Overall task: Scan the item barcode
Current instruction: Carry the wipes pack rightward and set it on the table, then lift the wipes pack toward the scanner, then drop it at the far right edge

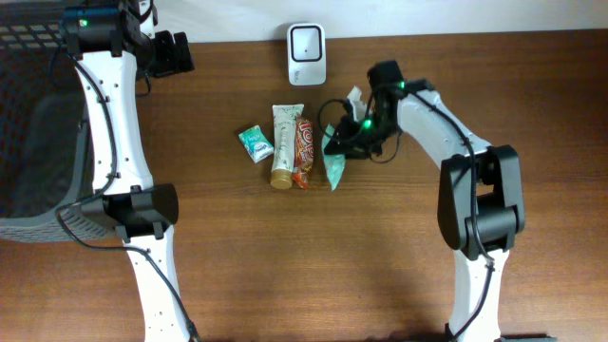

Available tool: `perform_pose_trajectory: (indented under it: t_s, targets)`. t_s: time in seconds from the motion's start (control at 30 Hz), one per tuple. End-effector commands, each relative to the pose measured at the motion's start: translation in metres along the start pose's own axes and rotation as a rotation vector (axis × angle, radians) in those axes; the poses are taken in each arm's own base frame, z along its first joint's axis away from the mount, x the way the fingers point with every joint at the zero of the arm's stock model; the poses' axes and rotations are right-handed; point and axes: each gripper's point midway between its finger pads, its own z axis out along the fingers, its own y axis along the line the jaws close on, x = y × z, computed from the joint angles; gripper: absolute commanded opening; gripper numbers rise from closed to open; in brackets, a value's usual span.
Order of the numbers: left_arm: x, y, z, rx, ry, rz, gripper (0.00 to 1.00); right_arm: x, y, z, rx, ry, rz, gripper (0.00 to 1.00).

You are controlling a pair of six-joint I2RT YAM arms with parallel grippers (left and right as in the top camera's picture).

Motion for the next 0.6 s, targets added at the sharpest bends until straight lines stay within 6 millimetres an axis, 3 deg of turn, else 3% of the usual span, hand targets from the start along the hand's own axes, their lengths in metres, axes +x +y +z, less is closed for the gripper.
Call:
perform_pose_trajectory:
  t_s: [0.0,0.03,0.1,0.17,0.2,0.27,0.37,0.57]
  targets:
    - [0.001,0.000,0.002,0.005,0.009,0.011,0.99,-0.001,-0.035,-0.019,0.084,-0.025,0.085,0.46]
    - [0.001,0.000,0.002,0.006,0.009,0.011,0.99,-0.002,-0.058,-0.033,0.204,-0.036,0.122,0.52]
    - [0.001,0.000,0.002,0.006,0.009,0.011,0.99,-0.004,-0.076,-0.060,0.331,-0.048,0.163,0.56]
    - [0.001,0.000,0.002,0.006,0.009,0.011,0.99,-0.013,-0.070,-0.101,0.460,-0.079,0.155,0.58]
    - [0.001,0.000,0.002,0.006,0.009,0.011,0.99,-0.015,-0.062,-0.110,0.475,-0.086,0.144,0.59]
    - [0.001,0.000,0.002,0.006,0.009,0.011,0.99,-0.017,-0.043,-0.120,0.478,-0.091,0.101,0.62]
    - [0.001,0.000,0.002,0.006,0.009,0.011,0.99,-0.009,-0.031,-0.115,0.501,-0.058,0.075,0.63]
    - [0.001,0.000,0.002,0.006,0.009,0.011,0.99,0.010,-0.061,-0.121,0.723,0.033,0.006,0.61]
